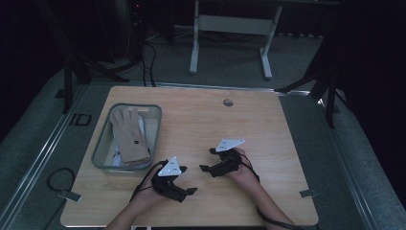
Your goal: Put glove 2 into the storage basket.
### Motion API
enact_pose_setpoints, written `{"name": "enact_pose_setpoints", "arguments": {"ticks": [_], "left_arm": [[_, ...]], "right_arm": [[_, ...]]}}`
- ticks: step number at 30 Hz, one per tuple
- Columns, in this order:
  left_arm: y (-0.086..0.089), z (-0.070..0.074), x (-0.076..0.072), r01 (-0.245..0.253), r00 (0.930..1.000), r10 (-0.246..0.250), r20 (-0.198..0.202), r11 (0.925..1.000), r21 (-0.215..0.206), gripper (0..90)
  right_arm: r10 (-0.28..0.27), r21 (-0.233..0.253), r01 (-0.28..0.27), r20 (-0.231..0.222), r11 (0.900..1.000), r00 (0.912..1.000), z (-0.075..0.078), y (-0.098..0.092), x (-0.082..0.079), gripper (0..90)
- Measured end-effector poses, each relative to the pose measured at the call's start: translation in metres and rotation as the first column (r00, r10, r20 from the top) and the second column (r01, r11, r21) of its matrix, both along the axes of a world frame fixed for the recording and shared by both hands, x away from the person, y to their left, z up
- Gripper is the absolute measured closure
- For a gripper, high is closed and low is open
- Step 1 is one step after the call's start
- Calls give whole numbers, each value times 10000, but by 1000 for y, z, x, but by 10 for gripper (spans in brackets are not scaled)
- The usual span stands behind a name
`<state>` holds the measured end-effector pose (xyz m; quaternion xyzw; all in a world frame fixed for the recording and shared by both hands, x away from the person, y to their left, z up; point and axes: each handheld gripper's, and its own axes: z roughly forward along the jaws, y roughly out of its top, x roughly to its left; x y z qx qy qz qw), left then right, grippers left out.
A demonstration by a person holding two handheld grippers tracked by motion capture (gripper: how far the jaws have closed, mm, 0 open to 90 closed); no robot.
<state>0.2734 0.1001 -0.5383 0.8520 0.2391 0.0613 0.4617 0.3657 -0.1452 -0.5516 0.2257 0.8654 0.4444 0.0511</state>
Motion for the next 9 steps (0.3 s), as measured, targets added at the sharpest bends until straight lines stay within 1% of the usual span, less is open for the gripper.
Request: {"name": "enact_pose_setpoints", "arguments": {"ticks": [9], "left_arm": [[-1,-2,0,148,9999,-148,-7,9999,-25,143]], "right_arm": [[-84,86,83,106,9999,9999,-1,-3,-1,155]]}}
